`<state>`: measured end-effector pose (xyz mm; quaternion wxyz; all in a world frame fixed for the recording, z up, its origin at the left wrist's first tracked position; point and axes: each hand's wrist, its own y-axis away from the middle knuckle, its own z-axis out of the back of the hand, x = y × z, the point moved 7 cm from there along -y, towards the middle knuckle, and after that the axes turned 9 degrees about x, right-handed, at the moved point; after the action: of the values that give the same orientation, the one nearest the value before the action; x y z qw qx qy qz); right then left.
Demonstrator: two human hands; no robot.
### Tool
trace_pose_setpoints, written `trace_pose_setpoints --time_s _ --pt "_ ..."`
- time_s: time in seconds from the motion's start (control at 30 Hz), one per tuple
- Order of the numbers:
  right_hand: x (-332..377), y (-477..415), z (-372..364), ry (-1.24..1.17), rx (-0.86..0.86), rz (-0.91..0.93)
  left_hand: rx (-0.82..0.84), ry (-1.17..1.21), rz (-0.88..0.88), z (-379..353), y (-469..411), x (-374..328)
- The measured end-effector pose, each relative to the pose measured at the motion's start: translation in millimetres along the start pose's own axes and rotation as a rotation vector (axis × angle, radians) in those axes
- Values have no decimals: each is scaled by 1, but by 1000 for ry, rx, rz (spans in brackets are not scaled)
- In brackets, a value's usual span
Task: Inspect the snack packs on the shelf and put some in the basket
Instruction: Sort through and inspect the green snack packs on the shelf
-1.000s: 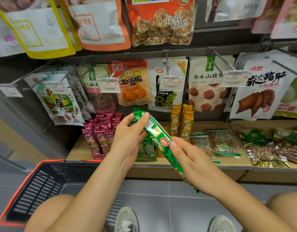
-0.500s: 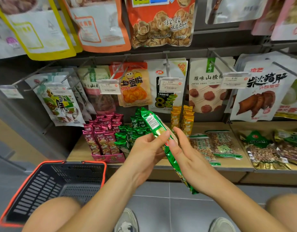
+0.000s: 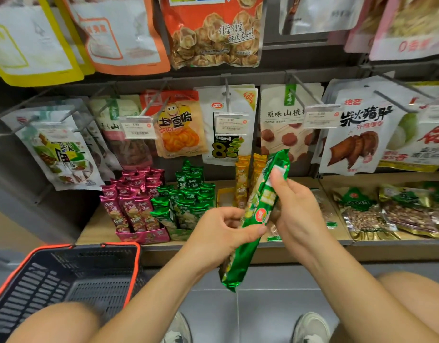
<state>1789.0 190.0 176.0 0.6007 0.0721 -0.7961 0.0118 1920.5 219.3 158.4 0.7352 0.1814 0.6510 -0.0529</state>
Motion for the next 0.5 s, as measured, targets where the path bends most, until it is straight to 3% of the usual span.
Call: trace_pose_setpoints --time_s 0.2,0.5 --pt "7 -6 31 -224 -246 32 135 -95 28 -14 -1 6" --pt "13 -6 50 -311 -379 30 118 -263 11 5 9 -11"
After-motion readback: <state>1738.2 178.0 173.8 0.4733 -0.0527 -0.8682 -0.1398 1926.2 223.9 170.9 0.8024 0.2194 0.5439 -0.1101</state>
